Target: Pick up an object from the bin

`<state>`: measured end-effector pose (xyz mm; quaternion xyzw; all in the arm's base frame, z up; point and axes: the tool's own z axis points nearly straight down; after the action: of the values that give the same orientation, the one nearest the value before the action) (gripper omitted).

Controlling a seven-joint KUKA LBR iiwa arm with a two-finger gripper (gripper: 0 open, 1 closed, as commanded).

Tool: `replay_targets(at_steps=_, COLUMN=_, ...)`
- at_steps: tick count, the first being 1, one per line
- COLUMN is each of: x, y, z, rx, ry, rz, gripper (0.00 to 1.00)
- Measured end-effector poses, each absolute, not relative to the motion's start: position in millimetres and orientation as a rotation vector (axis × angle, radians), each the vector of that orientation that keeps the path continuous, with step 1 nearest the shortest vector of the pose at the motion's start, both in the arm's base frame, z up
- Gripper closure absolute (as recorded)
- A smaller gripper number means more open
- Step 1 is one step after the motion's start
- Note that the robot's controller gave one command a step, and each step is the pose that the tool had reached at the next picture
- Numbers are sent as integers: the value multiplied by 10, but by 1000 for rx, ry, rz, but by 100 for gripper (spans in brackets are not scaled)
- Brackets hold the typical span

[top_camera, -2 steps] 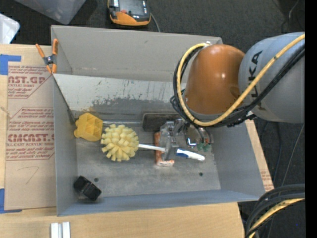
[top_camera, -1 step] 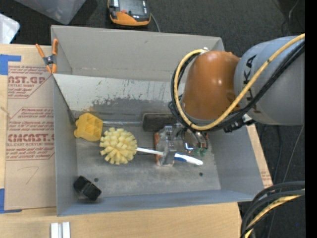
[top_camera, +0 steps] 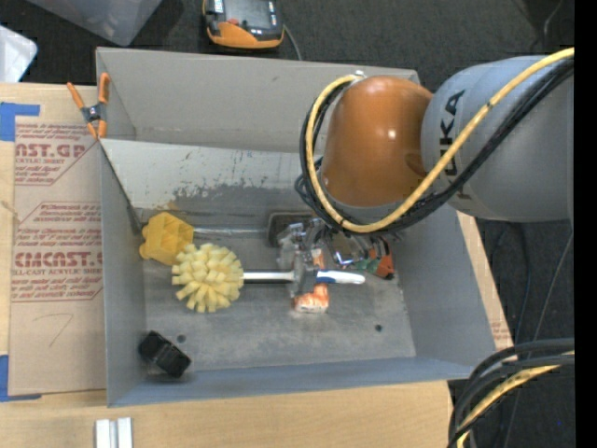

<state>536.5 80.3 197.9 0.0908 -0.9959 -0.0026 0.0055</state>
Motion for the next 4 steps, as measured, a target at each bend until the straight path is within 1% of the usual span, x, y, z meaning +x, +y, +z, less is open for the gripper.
replay_targets(at_steps=1, x=5186, y=528, z=1967, rx=12, ry=-3128, rz=-6, gripper=100)
replay_targets(at_steps=2, x=5384, y=607, z=1790, rx=125, ry=-3130, rz=-9, gripper=100)
replay_targets(at_steps=3, x=5077, y=298, z=1590, rx=110, ry=-3127, rz=-8, gripper=100)
replay_targets(at_steps=4, x=5378, y=378, z=1510, rx=96, ry=-3134, rz=-13, gripper=100)
